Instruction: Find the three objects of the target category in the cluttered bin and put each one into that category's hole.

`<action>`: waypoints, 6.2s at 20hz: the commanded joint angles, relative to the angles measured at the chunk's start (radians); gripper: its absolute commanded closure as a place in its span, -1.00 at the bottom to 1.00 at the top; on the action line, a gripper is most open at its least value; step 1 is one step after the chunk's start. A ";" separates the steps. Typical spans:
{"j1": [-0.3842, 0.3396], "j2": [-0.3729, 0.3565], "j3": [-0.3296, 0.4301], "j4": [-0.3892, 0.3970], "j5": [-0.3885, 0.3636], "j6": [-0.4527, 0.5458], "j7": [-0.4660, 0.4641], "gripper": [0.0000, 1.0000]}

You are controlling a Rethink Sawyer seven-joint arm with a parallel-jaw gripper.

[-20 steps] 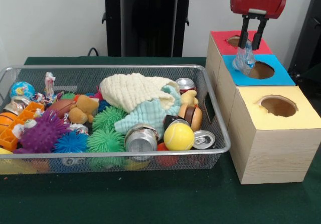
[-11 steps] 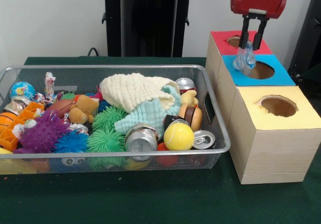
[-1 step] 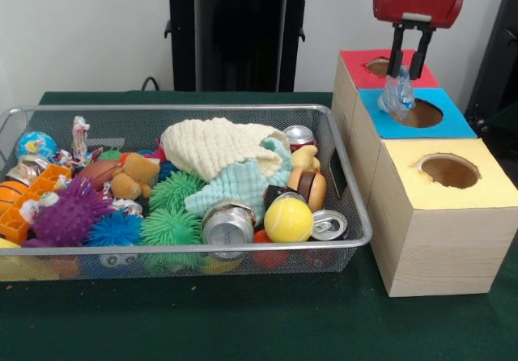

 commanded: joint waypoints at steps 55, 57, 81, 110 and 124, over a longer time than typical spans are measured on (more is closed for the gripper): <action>-0.057 0.062 -0.010 -0.019 0.086 -0.058 0.396 -1.00; -0.048 0.038 0.031 -0.023 0.076 -0.036 0.398 -1.00; -0.049 0.002 0.021 -0.084 0.068 -0.093 0.357 -1.00; -0.212 -0.147 0.310 -0.215 -0.186 0.074 -0.305 -1.00; -0.302 -0.283 0.418 -0.269 -0.387 0.028 -0.370 -1.00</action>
